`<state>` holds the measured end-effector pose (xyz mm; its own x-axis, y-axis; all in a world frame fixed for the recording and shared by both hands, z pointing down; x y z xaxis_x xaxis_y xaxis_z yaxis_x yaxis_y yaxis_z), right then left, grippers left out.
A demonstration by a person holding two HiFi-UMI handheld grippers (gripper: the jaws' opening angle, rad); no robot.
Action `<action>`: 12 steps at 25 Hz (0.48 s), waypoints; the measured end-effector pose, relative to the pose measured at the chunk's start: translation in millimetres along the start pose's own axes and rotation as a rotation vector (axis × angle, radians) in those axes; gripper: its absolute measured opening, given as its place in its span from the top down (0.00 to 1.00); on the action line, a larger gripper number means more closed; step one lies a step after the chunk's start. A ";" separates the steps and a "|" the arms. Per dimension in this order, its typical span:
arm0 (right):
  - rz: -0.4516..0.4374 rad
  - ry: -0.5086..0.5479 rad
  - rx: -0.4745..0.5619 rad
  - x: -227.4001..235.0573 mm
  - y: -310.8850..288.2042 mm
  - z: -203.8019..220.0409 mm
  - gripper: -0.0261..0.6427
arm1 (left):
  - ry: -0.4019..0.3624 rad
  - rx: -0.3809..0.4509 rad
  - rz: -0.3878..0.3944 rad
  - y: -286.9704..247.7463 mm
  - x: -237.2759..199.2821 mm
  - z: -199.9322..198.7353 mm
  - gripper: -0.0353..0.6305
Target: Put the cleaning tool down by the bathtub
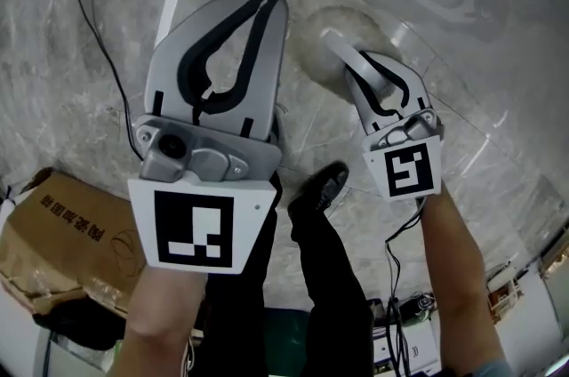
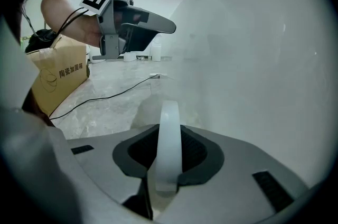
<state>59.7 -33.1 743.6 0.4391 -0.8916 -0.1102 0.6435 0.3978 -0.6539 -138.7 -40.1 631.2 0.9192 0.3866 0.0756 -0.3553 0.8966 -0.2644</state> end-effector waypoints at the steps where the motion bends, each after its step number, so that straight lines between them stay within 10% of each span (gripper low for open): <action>1: -0.002 0.002 -0.003 -0.1 -1.5 3.2 0.81 | 0.000 0.002 0.001 -1.2 0.5 3.4 0.92; 12: -0.014 0.017 -0.021 -8.0 -21.5 26.7 0.81 | -0.009 0.025 0.000 -5.6 -3.6 26.1 0.92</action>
<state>59.0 -28.8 778.5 0.4196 -0.9006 -0.1133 0.6363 0.3808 -0.6709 -144.4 -40.9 657.5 0.9174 0.3888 0.0845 -0.3598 0.9014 -0.2408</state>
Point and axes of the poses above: the fingertips, and each gripper's own axes: y backward along the fingers, x to its right, z out of its underside, the point moved 9 cm from there along y, backward along the fingers, and after that the axes turned 1 degree about -y, right-handed, at the moved point
